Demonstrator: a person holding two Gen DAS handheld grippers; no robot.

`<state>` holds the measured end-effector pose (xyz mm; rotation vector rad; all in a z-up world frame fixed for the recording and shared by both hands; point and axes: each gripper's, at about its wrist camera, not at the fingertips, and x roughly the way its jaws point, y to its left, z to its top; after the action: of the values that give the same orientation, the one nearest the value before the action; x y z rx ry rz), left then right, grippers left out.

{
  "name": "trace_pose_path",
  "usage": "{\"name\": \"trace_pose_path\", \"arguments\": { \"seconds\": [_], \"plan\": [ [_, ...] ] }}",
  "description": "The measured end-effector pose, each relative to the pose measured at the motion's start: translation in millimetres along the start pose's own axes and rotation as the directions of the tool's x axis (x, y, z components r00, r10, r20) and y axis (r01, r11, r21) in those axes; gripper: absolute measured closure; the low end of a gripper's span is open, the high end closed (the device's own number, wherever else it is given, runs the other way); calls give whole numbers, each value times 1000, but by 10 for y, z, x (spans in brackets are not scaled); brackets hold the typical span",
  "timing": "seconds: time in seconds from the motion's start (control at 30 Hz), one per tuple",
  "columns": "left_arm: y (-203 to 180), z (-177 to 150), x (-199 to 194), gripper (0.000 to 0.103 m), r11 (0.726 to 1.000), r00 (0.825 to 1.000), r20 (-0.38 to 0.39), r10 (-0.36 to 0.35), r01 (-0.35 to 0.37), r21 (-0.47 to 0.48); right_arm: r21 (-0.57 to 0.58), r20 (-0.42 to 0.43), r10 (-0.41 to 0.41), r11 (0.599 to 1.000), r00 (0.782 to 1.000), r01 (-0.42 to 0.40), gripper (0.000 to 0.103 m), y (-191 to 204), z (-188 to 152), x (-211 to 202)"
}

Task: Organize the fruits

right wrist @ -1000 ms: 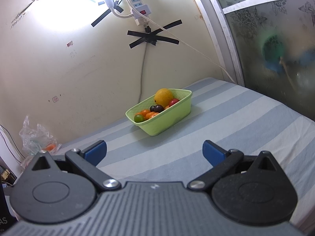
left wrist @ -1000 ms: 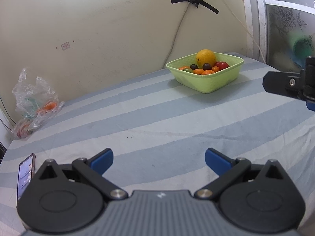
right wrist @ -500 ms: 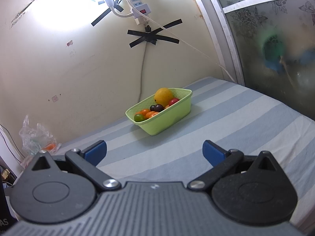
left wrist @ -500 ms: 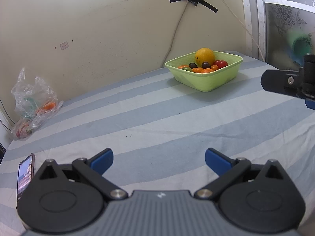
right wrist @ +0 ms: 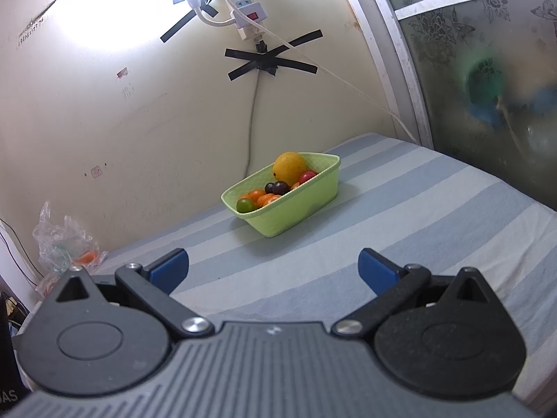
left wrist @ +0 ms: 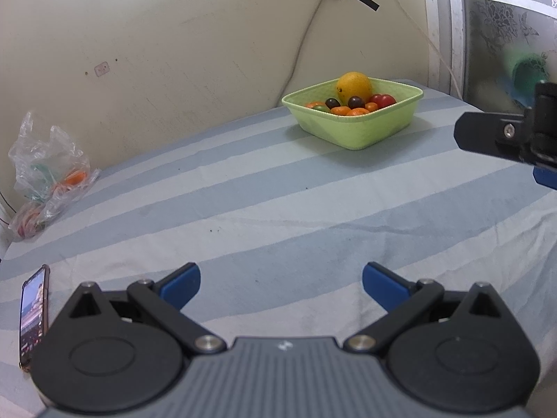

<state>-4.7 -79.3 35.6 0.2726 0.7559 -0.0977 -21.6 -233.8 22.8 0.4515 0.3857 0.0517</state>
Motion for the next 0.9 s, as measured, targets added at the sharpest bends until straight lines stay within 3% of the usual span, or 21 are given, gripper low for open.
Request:
{"name": "trace_pose_path", "arguments": {
  "seconds": [0.9],
  "plan": [
    [-52,-52,113,0,1000,999,-40,-6,7,17,11,-31,-7,1000,1000,7,0,-72,-17,92]
  ]
}}
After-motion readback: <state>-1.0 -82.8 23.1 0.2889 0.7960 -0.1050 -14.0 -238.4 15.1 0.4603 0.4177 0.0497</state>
